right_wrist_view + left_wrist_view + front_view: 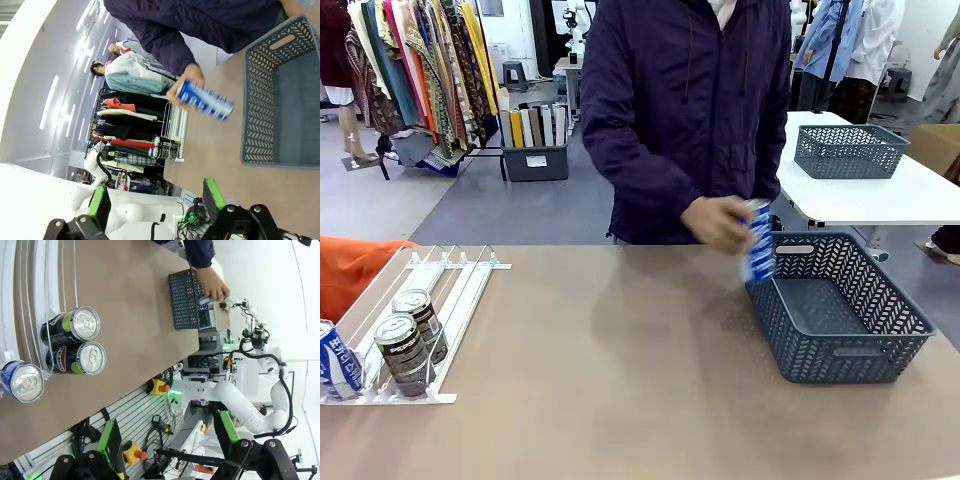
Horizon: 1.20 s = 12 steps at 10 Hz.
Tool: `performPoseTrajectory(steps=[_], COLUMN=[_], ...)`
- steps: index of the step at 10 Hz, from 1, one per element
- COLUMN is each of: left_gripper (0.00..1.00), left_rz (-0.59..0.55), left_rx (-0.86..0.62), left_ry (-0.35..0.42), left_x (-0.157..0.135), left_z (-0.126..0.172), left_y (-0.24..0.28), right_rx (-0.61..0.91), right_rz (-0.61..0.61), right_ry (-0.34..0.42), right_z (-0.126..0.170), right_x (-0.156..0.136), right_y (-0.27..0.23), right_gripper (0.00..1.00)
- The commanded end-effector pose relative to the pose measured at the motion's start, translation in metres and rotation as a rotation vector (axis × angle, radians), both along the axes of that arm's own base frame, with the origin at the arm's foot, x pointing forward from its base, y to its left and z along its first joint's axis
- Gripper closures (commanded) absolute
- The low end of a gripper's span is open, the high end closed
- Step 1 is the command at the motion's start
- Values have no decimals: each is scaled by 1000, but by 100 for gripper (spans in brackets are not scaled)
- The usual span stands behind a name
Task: Retrieve and store the cans from the dispenser.
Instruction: Pick up the last remaining can from one row of the Automatic Can Dispenser and place it in the middle of the table.
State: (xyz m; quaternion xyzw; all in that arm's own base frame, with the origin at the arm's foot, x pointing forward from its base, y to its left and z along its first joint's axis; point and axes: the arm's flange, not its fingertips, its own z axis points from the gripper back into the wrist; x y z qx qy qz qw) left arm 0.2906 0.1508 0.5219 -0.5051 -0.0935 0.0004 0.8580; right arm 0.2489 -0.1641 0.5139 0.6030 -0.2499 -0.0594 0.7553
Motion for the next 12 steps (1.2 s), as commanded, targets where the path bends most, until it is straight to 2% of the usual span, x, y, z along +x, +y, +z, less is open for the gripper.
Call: performPoseTrajectory(steps=[1, 4, 5, 6, 7, 8, 9, 10, 11, 12], left_gripper=[0, 0, 0, 0, 0, 0, 0, 0, 0, 0], left_rz=[-17, 1, -60, -71, -145, -179, -284, -247, -242, -152], left_rx=[0, -1, 206, 505, 847, 1033, 1226, 1364, 1402, 1375], left_ry=[-16, 1, 11, 43, -12, -10, 40, 81, 79, 32], left_x=[-3, 0, -3, -7, -13, -14, -17, -14, -8, 3], left_z=[-1, 0, 6, 13, 21, 21, 15, 10, 4, 3], left_y=[2, 0, -18, -38, -58, -69, -86, -97, -104, -111], right_rx=[21, 21, 21, 21, 21, 21, 21, 21, 21, 21], right_rz=[-4, -4, -4, -4, -4, -4, -4, -4, -4, -4], right_ry=[-28, -28, -28, -28, -28, -28, -28, -28, -28, -28], right_z=[4, 4, 4, 4, 4, 4, 4, 4, 4, 4], right_x=[3, 3, 3, 3, 3, 3, 3, 3, 3, 3], right_y=[1, 1, 1, 1, 1, 1, 1, 1, 1, 1], right_gripper=[0, 0, 0, 0, 0, 0, 0, 0, 0, 0])
